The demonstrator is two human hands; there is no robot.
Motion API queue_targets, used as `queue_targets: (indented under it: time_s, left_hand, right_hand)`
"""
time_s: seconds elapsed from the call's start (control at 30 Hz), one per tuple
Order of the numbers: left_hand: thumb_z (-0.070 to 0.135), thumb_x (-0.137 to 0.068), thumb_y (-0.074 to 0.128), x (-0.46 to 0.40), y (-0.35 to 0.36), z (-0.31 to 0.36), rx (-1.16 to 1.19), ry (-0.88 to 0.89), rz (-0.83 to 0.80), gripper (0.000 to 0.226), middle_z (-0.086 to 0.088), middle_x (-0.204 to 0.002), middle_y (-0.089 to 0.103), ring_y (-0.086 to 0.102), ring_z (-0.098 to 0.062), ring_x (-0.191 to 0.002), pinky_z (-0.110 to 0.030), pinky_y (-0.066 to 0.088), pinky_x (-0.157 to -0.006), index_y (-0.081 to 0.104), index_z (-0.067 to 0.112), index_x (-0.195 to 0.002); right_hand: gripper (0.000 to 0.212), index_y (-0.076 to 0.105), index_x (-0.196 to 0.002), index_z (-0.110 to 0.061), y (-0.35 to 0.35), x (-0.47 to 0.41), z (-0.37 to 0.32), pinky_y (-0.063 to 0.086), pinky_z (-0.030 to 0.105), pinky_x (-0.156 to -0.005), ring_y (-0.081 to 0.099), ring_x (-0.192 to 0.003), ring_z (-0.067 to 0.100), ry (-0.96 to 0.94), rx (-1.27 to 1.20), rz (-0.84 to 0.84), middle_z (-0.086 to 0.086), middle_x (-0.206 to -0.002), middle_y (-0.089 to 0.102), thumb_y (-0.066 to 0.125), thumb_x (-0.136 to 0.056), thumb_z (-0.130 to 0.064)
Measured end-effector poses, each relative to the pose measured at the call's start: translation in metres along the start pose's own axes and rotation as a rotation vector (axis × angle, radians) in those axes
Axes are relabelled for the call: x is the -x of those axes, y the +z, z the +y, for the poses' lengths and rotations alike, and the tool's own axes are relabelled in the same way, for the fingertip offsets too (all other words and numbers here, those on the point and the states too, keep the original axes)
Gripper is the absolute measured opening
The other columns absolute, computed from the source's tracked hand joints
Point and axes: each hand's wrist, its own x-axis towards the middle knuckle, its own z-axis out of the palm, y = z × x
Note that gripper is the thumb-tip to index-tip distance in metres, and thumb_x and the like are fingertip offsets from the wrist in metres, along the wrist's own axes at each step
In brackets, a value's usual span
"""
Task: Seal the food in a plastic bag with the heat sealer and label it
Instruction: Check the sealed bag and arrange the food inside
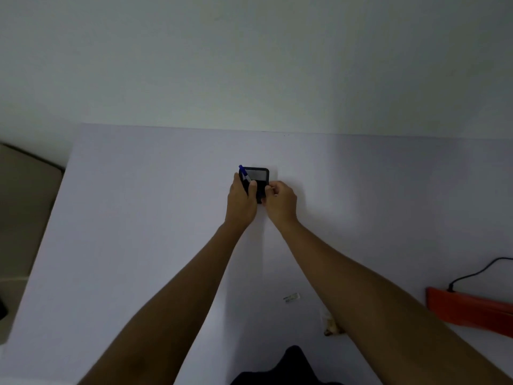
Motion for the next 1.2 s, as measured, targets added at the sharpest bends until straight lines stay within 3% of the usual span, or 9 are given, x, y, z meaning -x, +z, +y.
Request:
queue_targets:
  time_s: [0.17,0.27,0.33,0.43,0.67,0.8,0.9,1.0,1.2]
  left_hand:
    - [0.025,-0.102,0.044,-0.009,0.003,-0.001,-0.017,-0.046,0.0,0.031,-0.013,-0.122,0.059,0.059,-0.029,-0.109,-0.037,0.053,-0.088,0.046,0.006,-0.127]
    - [0.033,-0.101,0.047,0.007,0.002,0.003,-0.082,-0.091,0.017,0.058,-0.017,-0.146,0.043,0.046,-0.03,-0.131,-0.042,0.045,-0.105,0.027,0.007,-0.149]
    - [0.036,-0.101,0.048,0.031,0.002,0.004,-0.166,-0.059,0.072,0.063,-0.017,-0.151,0.037,0.04,-0.03,-0.136,-0.042,0.04,-0.109,0.024,0.006,-0.151]
    - [0.037,-0.1,0.05,0.078,0.008,-0.002,-0.305,0.077,0.096,0.053,-0.015,-0.141,0.05,0.048,-0.028,-0.127,-0.042,0.044,-0.104,0.042,0.006,-0.142]
    - [0.023,-0.095,0.061,0.195,0.047,-0.043,-0.375,0.062,-0.214,0.025,-0.003,-0.103,0.071,0.063,-0.012,-0.087,-0.021,0.05,-0.078,0.066,0.012,-0.117]
    - [0.015,-0.092,0.063,0.232,0.067,-0.059,-0.38,0.012,-0.314,0.012,-0.005,-0.087,0.071,0.062,-0.014,-0.074,-0.025,0.05,-0.067,0.068,0.008,-0.101]
    - [0.017,-0.089,0.064,0.241,0.077,-0.065,-0.404,-0.014,-0.336,0.011,-0.003,-0.078,0.062,0.055,-0.018,-0.069,-0.027,0.04,-0.058,0.058,0.011,-0.083]
    - [0.022,-0.088,0.067,0.24,0.084,-0.067,-0.421,-0.026,-0.314,0.015,-0.001,-0.079,0.059,0.053,-0.017,-0.07,-0.024,0.035,-0.058,0.056,0.012,-0.083]
    - [0.018,-0.088,0.068,0.239,0.092,-0.064,-0.461,-0.002,-0.245,0.015,-0.002,-0.078,0.059,0.055,-0.016,-0.068,-0.025,0.042,-0.059,0.057,0.01,-0.082]
  right_hand:
    - [0.022,0.07,-0.108,-0.004,-0.001,-0.008,0.003,0.061,0.049,-0.08,0.071,-0.09,0.029,-0.014,-0.014,-0.041,0.015,-0.102,0.074,0.054,-0.098,-0.015]
    - [0.025,0.068,-0.117,-0.005,-0.012,0.006,0.01,0.06,0.046,-0.084,0.07,-0.095,0.028,-0.026,-0.023,-0.054,0.014,-0.108,0.072,0.055,-0.098,-0.017]
    - [0.026,0.067,-0.118,-0.005,-0.023,0.021,0.02,0.06,0.045,-0.085,0.07,-0.096,0.028,-0.04,-0.007,-0.046,0.015,-0.108,0.072,0.055,-0.099,-0.018]
    - [0.027,0.067,-0.119,-0.006,-0.042,0.053,0.047,0.059,0.045,-0.086,0.07,-0.096,0.027,-0.017,-0.003,-0.053,0.014,-0.108,0.072,0.055,-0.1,-0.021]
    - [0.025,0.068,-0.12,-0.01,-0.08,0.149,0.123,0.052,0.027,-0.092,0.066,-0.102,0.016,0.037,0.105,-0.048,0.006,-0.116,0.072,0.054,-0.1,-0.016]
    - [0.028,0.066,-0.122,-0.013,-0.09,0.187,0.156,0.054,0.028,-0.09,0.067,-0.099,0.015,0.138,0.1,-0.043,0.003,-0.113,0.072,0.051,-0.099,-0.007]
    - [0.033,0.064,-0.123,-0.014,-0.098,0.206,0.171,0.055,0.032,-0.092,0.066,-0.097,0.015,0.133,0.114,-0.06,0.001,-0.108,0.07,0.048,-0.097,-0.001]
    - [0.034,0.062,-0.124,-0.013,-0.103,0.213,0.177,0.054,0.029,-0.091,0.065,-0.096,0.014,0.147,0.094,-0.074,0.0,-0.105,0.068,0.046,-0.097,0.0]
    - [0.036,0.063,-0.122,-0.011,-0.111,0.219,0.183,0.054,0.031,-0.092,0.066,-0.095,0.017,0.148,0.059,-0.053,0.002,-0.101,0.067,0.043,-0.096,0.004]
